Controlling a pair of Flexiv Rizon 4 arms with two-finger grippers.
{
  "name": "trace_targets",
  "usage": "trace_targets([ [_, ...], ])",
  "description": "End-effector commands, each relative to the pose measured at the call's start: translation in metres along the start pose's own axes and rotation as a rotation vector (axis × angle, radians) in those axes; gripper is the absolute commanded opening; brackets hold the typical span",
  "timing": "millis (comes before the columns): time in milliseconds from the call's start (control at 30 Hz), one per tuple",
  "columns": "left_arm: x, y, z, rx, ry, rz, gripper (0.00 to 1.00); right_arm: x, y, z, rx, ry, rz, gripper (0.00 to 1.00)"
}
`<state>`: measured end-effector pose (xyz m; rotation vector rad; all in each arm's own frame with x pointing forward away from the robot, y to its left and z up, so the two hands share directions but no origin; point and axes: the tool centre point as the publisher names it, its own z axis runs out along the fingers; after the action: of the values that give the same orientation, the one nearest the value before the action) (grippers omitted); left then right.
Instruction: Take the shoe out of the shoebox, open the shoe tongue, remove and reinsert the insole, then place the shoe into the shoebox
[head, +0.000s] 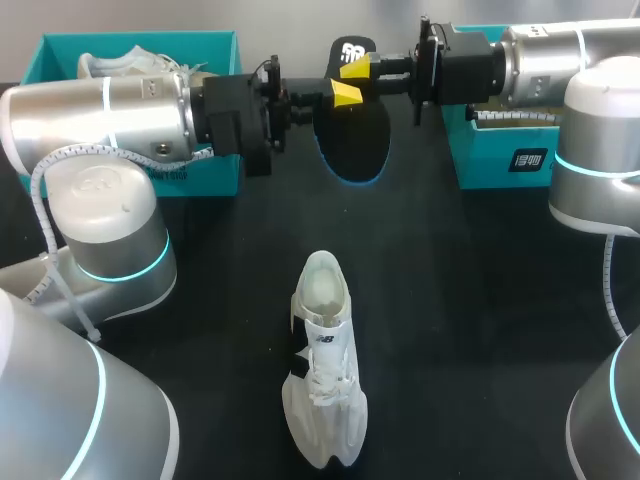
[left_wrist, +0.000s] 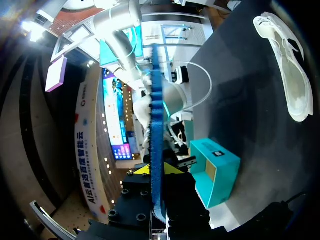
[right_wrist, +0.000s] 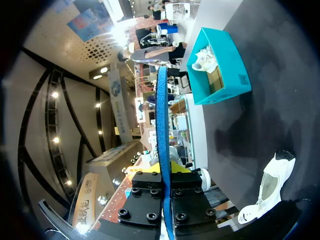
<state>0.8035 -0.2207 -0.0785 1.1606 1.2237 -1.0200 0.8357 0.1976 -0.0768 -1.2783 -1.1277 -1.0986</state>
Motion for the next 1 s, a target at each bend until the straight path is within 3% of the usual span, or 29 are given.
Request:
trace_targets([
  [33, 0.0, 0.001, 0.004, -0.001, 0.003, -0.003, 0.0, 0.0, 0.0, 0.002, 0.0, -0.004, 0.001, 0.0],
  [200, 0.001, 0.0, 0.003, 0.0, 0.004, -0.011, 0.0, 0.001, 0.0, 0.001, 0.001, -0.001, -0.007, 0.0],
  [233, 0.0, -0.001, 0.002, 0.0, 0.004, -0.012, 0.0, 0.002, 0.0, 0.0, -0.003, 0.005, -0.014, 0.35],
  [267, 0.0, -0.002, 0.001, -0.001, 0.007, -0.01, 0.0, 0.003, -0.001, 0.0, -0.01, 0.007, -0.018, 1.0],
  [667, 0.0, -0.008, -0.045, -0.046, 0.095, -0.16, 0.0, 0.002, -0.018, -0.031, -0.048, -0.002, -0.09, 1.0],
  [933, 0.013, -0.023, -0.069, -0.033, 0.187, -0.626, 0.0, -0.001, -0.033, -0.056, -0.055, -0.014, -0.116, 1.0],
  [1000, 0.017, -0.025, -0.073, 0.023, 0.18, -0.747, 0.0, 0.0, -0.035, -0.06, -0.066, -0.01, -0.1, 1.0],
])
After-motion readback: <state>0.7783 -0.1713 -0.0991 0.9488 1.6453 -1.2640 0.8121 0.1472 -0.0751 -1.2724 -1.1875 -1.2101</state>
